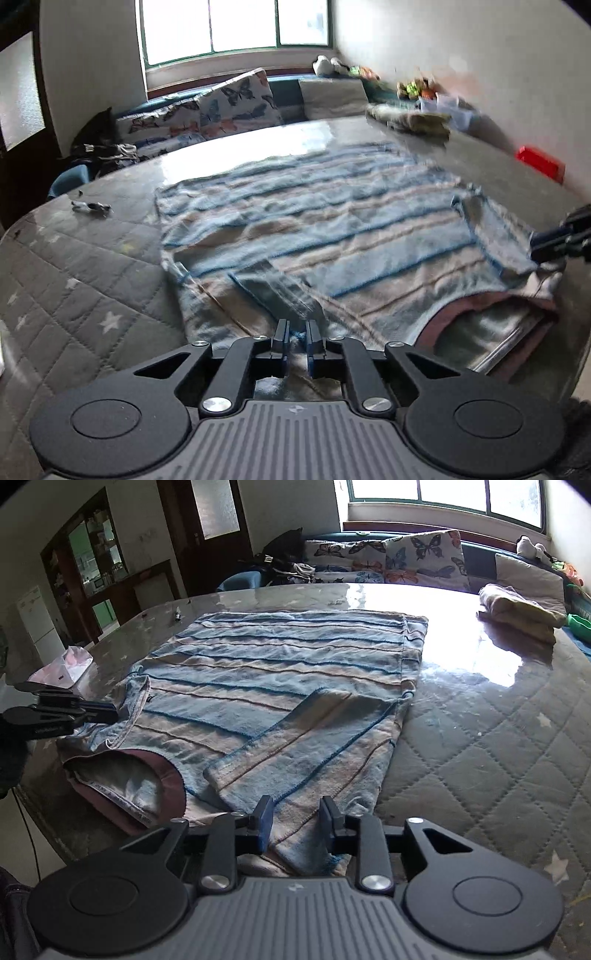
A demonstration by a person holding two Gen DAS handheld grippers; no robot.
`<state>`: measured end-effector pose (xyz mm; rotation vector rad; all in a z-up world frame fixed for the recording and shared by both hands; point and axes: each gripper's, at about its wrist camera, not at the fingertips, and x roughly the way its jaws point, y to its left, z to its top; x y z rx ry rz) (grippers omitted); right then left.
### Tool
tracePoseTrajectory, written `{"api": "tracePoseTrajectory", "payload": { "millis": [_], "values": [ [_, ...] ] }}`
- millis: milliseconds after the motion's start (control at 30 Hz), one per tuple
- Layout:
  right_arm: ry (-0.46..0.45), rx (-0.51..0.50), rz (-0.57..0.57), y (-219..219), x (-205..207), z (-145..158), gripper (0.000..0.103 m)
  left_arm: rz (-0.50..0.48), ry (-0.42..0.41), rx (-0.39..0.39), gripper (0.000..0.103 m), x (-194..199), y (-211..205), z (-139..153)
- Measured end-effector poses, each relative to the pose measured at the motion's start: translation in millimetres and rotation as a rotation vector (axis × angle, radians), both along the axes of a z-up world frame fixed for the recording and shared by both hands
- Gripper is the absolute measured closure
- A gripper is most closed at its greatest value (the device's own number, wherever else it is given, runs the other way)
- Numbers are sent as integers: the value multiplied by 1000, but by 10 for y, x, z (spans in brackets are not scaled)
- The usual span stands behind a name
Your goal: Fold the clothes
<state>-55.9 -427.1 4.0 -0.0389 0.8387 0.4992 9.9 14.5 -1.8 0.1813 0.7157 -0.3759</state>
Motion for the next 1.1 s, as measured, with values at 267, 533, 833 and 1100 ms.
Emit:
{"api": "tracePoseTrajectory", "payload": {
  "millis": [267, 533, 833, 1100],
  "values": [
    [6, 8, 1, 0, 33, -2, 75, -31, 11, -31, 86, -37, 23, 0],
    [4, 10, -6, 9, 40, -2, 75, -1, -23, -37, 87, 83, 4, 57],
    [-7, 14, -10, 16, 42, 33, 75, -54, -3, -38, 85, 13, -61, 3],
    [-37, -31, 25, 123, 24, 26, 74, -70, -10, -22, 84, -159, -37, 62]
  ]
}}
